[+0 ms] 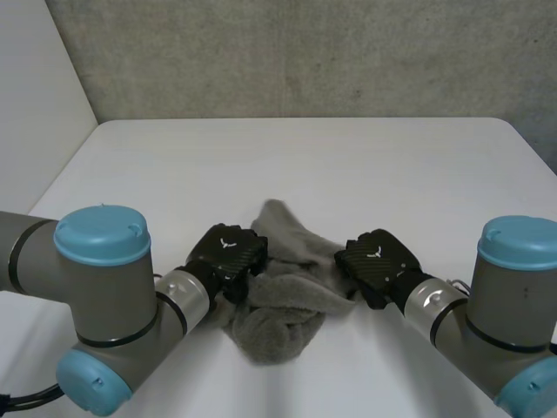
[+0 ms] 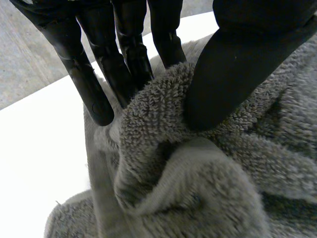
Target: Fold the towel.
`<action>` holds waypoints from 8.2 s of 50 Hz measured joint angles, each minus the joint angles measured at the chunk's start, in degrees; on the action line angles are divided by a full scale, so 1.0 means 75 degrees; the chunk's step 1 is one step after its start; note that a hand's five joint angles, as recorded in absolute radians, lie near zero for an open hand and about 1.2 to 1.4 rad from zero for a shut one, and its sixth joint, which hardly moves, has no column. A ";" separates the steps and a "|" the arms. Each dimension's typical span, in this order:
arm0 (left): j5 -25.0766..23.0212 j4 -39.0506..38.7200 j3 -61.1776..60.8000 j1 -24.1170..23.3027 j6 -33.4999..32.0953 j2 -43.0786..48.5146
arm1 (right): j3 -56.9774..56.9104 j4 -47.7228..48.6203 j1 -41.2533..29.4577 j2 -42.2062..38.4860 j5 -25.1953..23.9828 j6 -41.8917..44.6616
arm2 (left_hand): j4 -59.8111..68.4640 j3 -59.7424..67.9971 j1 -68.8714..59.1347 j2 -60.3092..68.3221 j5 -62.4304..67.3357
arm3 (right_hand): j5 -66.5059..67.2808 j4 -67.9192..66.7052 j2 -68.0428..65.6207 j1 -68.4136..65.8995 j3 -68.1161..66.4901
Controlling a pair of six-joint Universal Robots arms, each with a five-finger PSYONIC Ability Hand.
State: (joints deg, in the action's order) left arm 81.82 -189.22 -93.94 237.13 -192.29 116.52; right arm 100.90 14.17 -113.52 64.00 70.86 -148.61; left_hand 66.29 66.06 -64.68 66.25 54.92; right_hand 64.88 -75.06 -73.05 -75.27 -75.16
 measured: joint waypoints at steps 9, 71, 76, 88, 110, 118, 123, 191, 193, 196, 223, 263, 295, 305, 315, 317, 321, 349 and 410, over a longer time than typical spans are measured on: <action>0.0191 -0.0010 0.1040 0.0037 -0.0372 -0.0073 | -0.1405 0.0033 -0.0057 -0.0438 0.0184 0.0385 | 0.0444 0.0455 -0.0313 0.0443 0.0422 | 0.0134 -0.0226 -0.0090 -0.0093 -0.0194; 0.1132 -0.1323 0.3540 0.1112 0.1195 -0.0552 | -0.7874 -0.1508 0.0868 -0.1682 0.1109 -0.2236 | 0.0475 0.0491 -0.0437 0.0471 0.0491 | 0.0134 -0.0258 -0.0175 -0.0094 -0.0194; 0.1199 -0.1419 0.4741 0.1122 0.1218 -0.0532 | -0.8532 -0.0847 0.0845 -0.1500 0.1345 -0.2741 | 0.0475 0.0491 -0.0437 0.0472 0.0491 | 0.0134 -0.0258 -0.0175 -0.0094 -0.0194; 0.1612 -0.1328 0.2696 0.1516 0.1394 -0.1016 | -0.7395 -0.2799 0.1210 -0.1006 0.1576 -0.3257 | 0.0476 0.0491 -0.0437 0.0472 0.0491 | 0.0133 -0.0258 -0.0175 -0.0094 -0.0194; 0.1118 -0.1532 -0.1246 0.1703 0.1401 -0.0490 | -0.2914 -0.2384 0.2079 -0.1255 0.0269 -0.3630 | 0.0196 0.0229 -0.0407 0.0204 0.0431 | -0.0042 0.0018 -0.0042 0.0136 0.0084; 0.1107 -0.1450 -0.1569 0.1687 0.1349 -0.0985 | -0.2670 -0.2369 0.2175 -0.0987 0.0272 -0.3601 | -0.3254 -0.3205 0.3098 -0.3249 -0.3080 | -0.6142 0.5974 0.5780 0.6034 0.6027; 0.1103 -0.1415 -0.1726 0.1665 0.1326 -0.1314 | -0.2462 -0.2333 0.2185 -0.0652 0.0263 -0.3530 | -0.5000 -0.5000 0.4787 -0.5026 -0.4849 | -0.7777 0.7507 0.6969 0.7470 0.7341; -0.0536 -0.0306 -0.0154 0.1699 -0.0879 0.0232 | 0.1269 -0.0117 0.3022 0.0832 -0.1925 0.5420 | -0.4907 -0.4874 0.4678 -0.4904 -0.4762 | -0.6221 0.6326 0.6095 0.6393 0.6378; -0.0539 -0.0304 -0.0157 0.1699 -0.0847 0.0230 | 0.1241 -0.0091 0.3034 0.0750 -0.1949 0.5454 | -0.4909 -0.4877 0.4681 -0.4906 -0.4768 | -0.5961 0.6051 0.5780 0.6101 0.6081; -0.0545 -0.0300 -0.0166 0.1699 -0.0797 0.0220 | 0.1208 0.0001 0.3043 0.0603 -0.2029 0.5524 | -0.4912 -0.4877 0.4682 -0.4909 -0.4770 | -0.5438 0.5515 0.5232 0.5525 0.5534; -0.0552 -0.0214 -0.0281 0.1714 -0.0770 0.0031 | 0.0627 0.1525 0.3521 0.0299 -0.2418 0.2705 | -0.4921 -0.4888 0.4682 -0.4914 -0.4777 | 0.0271 -0.0231 -0.0369 -0.0209 -0.0204; -0.1377 0.1804 0.2750 0.1746 -0.3979 0.1817 | 0.0248 0.0260 0.3711 0.0465 -0.2056 -0.0573 | -0.4234 -0.4201 0.4017 -0.4223 -0.4055 | 0.0271 -0.0256 -0.0369 -0.0209 -0.0204; -0.1359 0.1799 0.2892 0.1745 -0.4762 0.2346 | 0.0287 0.0276 0.3678 0.0399 -0.2064 -0.0446 | -0.2935 -0.2908 0.3024 -0.2936 -0.2820 | 0.0271 -0.0256 -0.0369 -0.0209 -0.0205; -0.1332 0.1769 0.2675 0.1751 -0.4768 0.2139 | 0.0292 0.0279 0.3674 0.0388 -0.2029 -0.0317 | -0.0009 -0.0001 -0.0051 0.0002 0.0099 | 0.0271 -0.0256 -0.0369 -0.0209 -0.0205; -0.1329 0.1681 0.2233 0.1891 -0.4681 0.1415 | 0.0293 0.0277 0.3673 0.0397 -0.2018 -0.0312 | 0.0443 0.0441 -0.0217 0.0430 0.0492 | 0.0271 -0.0256 -0.0369 -0.0209 -0.0205; -0.1327 0.1618 0.2054 0.1983 -0.4653 0.1181 | 0.0293 0.0273 0.3674 0.0405 -0.2018 -0.0314 | 0.0447 0.0447 -0.0219 0.0436 0.0495 | 0.0271 -0.0256 -0.0369 -0.0209 -0.0205; -0.1329 0.1456 0.1732 0.2133 -0.4622 0.0835 | 0.0293 0.0267 0.3674 0.0415 -0.2018 -0.0316 | 0.0128 0.0169 -0.0217 0.0140 0.0402 | 0.0271 -0.0256 -0.0369 -0.0209 -0.0205; -0.1353 0.1216 0.0569 0.2367 -0.4647 0.0462 | 0.0340 0.0255 0.3663 0.0421 -0.2031 -0.0306 | -0.2913 -0.2882 0.2686 -0.2911 -0.2735 | 0.0272 -0.0256 -0.0369 -0.0209 -0.0205; -0.1300 0.1988 -0.0485 0.5115 -0.0650 -0.6213 | -0.1905 -0.3747 0.4128 0.4812 -0.1390 -0.0843 | 0.0466 0.0480 -0.0472 0.0468 0.0531 | 0.0273 -0.0256 -0.0508 -0.0210 -0.0206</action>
State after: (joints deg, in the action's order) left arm 72.07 -174.31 -97.57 275.49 -197.17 69.93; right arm 86.62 -13.93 -82.56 100.09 60.44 -154.93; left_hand 69.78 69.66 -68.22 69.76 58.91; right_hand 66.92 -76.98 -76.86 -76.84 -76.70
